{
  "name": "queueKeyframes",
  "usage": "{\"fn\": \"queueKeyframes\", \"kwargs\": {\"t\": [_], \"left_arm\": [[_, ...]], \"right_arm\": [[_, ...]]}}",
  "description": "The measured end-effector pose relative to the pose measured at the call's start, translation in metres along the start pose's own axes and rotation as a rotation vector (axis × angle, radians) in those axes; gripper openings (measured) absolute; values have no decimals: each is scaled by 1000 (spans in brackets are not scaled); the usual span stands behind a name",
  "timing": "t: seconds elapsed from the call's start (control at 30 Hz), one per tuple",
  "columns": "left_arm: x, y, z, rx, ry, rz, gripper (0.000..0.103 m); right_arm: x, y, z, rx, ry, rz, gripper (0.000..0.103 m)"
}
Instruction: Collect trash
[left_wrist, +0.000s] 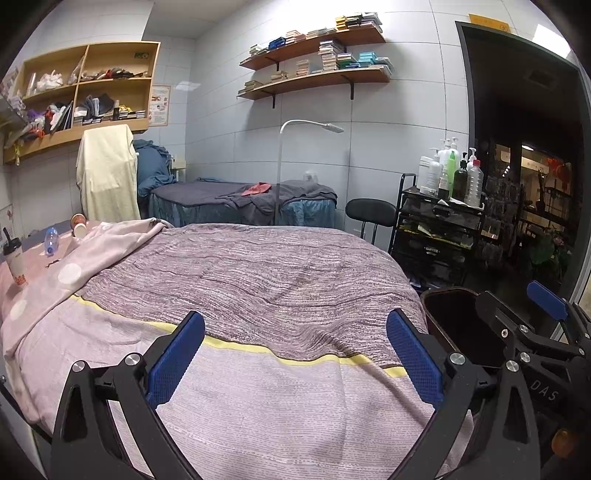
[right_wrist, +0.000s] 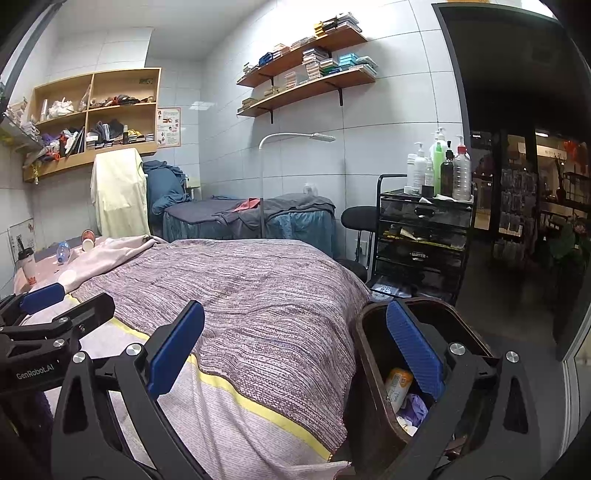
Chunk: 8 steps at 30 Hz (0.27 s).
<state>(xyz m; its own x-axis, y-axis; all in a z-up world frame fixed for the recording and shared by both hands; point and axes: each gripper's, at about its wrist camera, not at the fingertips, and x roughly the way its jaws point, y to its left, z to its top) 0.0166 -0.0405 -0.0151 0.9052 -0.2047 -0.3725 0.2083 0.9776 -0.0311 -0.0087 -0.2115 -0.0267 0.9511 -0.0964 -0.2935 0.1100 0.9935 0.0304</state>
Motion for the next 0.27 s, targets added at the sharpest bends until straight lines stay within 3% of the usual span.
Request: {"fn": "queueKeyframes", "kwargs": {"t": [0.27], "left_arm": [[1,1,0,-1,4,1,97]], "right_arm": [[1,-1,0,1,2,1,97]]}}
